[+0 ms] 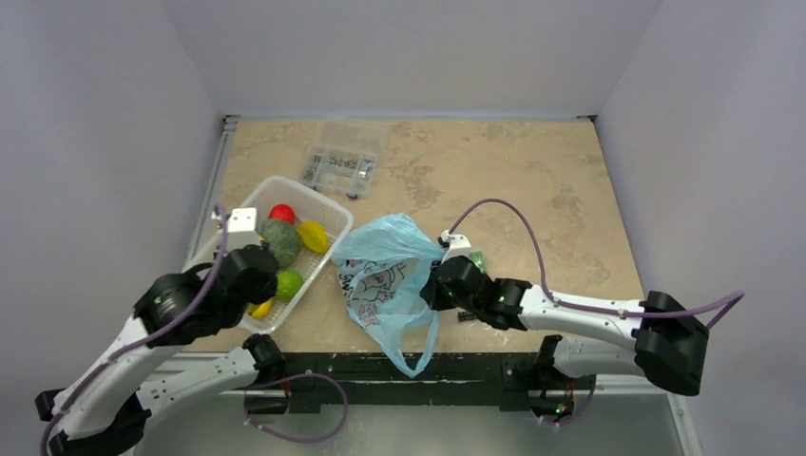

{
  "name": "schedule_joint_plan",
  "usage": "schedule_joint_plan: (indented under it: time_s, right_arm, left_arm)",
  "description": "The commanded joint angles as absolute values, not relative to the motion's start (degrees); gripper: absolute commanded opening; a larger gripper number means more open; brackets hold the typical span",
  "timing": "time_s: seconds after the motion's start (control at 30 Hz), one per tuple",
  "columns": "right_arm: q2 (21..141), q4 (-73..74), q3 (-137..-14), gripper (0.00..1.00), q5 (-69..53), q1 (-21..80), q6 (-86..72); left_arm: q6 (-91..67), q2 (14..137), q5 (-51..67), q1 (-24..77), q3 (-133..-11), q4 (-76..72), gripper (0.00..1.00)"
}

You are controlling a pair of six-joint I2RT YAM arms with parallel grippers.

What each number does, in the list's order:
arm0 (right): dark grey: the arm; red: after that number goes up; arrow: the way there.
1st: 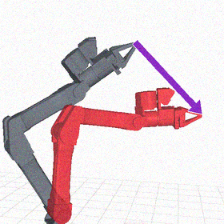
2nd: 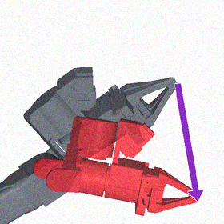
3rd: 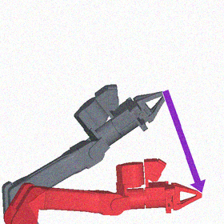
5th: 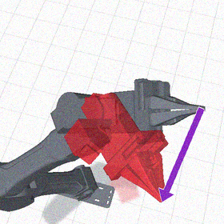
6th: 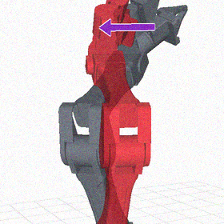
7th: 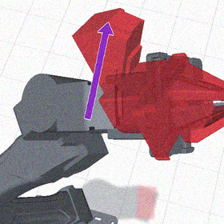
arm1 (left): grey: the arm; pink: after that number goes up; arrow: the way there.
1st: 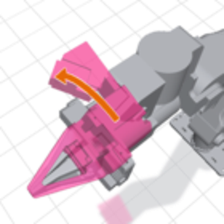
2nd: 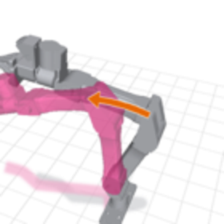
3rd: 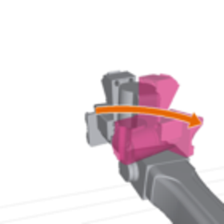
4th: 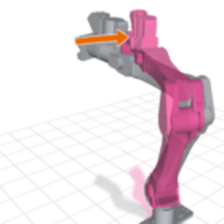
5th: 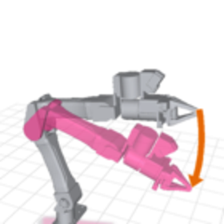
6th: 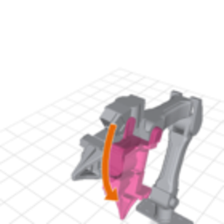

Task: Take the fake fruits out of the plastic bag
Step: Place the fake fruit in the bin.

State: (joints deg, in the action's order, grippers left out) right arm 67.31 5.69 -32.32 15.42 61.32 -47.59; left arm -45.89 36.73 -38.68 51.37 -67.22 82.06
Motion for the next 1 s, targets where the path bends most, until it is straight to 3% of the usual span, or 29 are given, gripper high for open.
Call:
schedule_joint_plan:
  time_s: [0.0,0.23,0.43,0.53,0.57,0.67,0.73,0.97]
  right_arm:
    - [64.55,6.26,-32.44,0.0,15.49,61.02,-47.96]
    - [61.12,7.09,-31.03,0.0,15.47,61.08,-48.53]
    - [60.38,6.74,-30.62,0.0,15.27,61.08,-48.62]
    - [60.17,7.72,-31.21,0.0,16.04,61.06,-48.34]
    - [59.85,7.8,-31.16,0.0,16.12,61.08,-48.34]
    - [59.0,8.18,-30.99,0.0,16.21,61.08,-48.53]
    - [58.44,8.5,-30.77,0.0,16.67,61.09,-48.23]
    - [58.56,7.01,-30.18,0.0,14.76,61.11,-47.54]
  left_arm:
    - [-38.98,41.88,-48.0,51.15,-61.31,73.55,0.0]
    - [-42.03,47.55,-57.32,49.08,-57.16,73.72,0.0]
    - [-40.36,52.3,-53.54,43.32,-57.5,69.74,0.03]
    - [-41.02,54.64,-49.53,39.17,-57.6,68.26,0.17]
    - [-41.27,55.26,-48.51,37.89,-57.31,67.97,0.27]
    - [-43.16,56.51,-47.91,34.73,-55.89,67.91,0.78]
    - [-43.54,56.41,-46.89,32.73,-55.5,67.74,0.98]
    - [-43.38,50.29,-39.58,32.34,-56.77,67.06,1.0]
